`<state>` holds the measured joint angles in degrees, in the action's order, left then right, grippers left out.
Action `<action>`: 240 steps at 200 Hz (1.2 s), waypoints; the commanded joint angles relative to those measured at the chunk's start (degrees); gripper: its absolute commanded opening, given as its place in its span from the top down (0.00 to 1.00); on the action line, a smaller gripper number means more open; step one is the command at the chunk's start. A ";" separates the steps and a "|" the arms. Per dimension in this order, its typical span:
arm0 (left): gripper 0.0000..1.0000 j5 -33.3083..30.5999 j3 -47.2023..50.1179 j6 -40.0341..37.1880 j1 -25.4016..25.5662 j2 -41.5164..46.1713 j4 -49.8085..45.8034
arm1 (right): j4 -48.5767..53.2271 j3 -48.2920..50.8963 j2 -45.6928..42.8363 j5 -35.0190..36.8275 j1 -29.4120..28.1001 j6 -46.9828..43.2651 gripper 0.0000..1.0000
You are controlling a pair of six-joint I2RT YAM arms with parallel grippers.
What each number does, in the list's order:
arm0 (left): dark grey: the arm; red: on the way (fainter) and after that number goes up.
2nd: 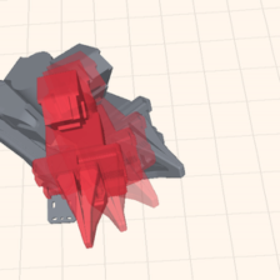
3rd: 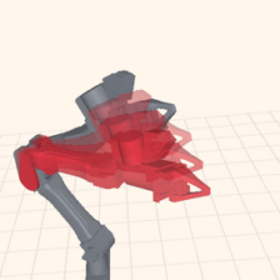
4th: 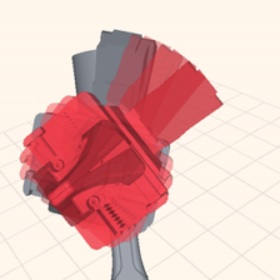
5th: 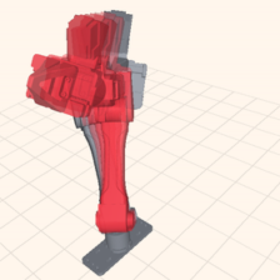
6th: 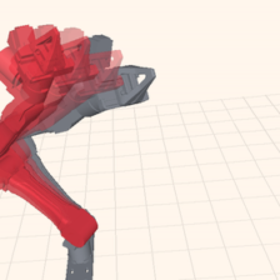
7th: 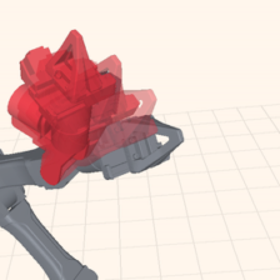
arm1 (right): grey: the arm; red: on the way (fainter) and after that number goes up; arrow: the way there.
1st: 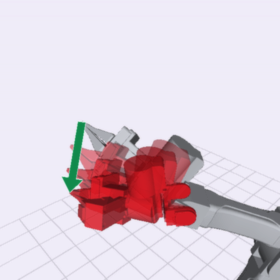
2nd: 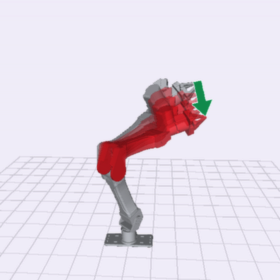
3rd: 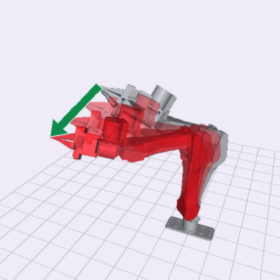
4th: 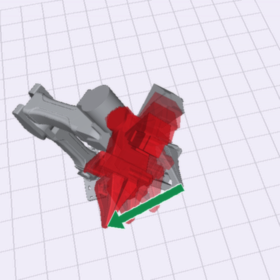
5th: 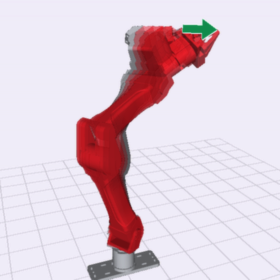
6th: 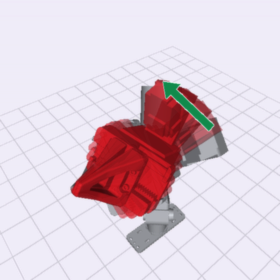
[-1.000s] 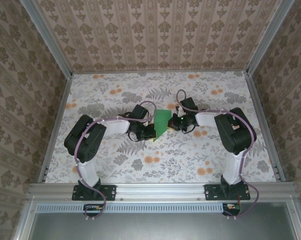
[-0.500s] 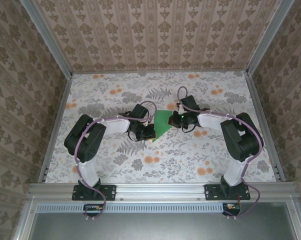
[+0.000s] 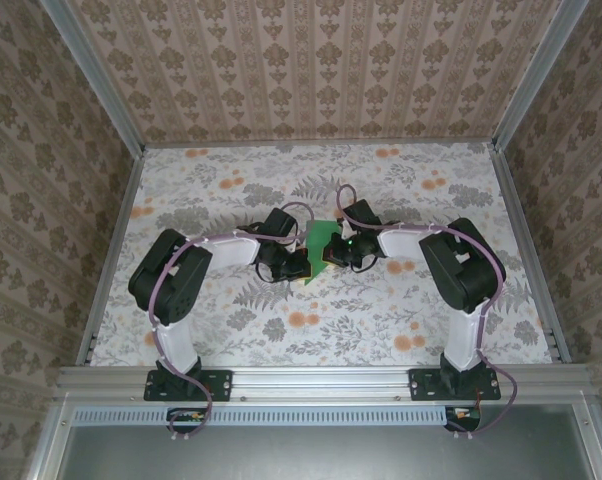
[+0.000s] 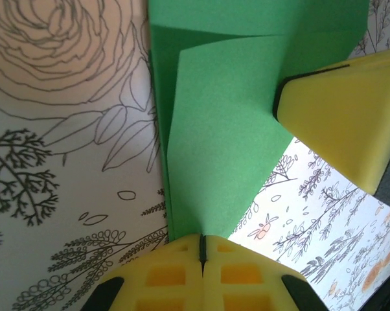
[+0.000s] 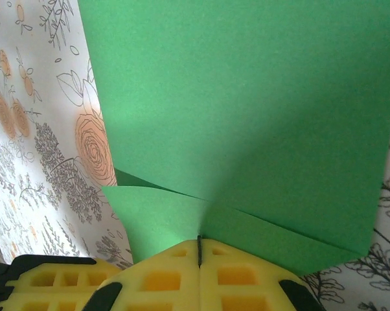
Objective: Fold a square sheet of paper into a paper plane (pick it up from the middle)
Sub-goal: Third fold the triangle at the center of the table.
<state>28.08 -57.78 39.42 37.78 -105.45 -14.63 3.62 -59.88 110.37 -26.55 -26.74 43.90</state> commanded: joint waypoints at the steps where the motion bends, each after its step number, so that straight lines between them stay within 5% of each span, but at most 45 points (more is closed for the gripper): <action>1: 1.00 0.22 1.40 -3.78 0.34 -0.49 -8.33 | 4.97 0.11 2.56 3.41 1.07 0.31 1.00; 120: 1.00 -1.88 -1.62 -5.93 -0.44 8.00 -7.35 | 3.29 1.59 -2.36 -0.47 1.32 -0.07 0.98; 181: 0.85 -4.87 -6.56 -2.66 -0.52 4.34 -1.46 | 0.74 4.56 -11.20 1.23 3.70 3.30 0.70; 240: 0.89 -7.52 -10.97 -2.24 -0.16 -1.43 -0.70 | 0.56 7.25 -10.66 1.76 6.34 4.59 0.56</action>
<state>22.98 -66.50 36.42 37.39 -104.44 -15.18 3.31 -53.19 99.37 -25.87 -20.80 47.24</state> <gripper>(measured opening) 0.133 0.427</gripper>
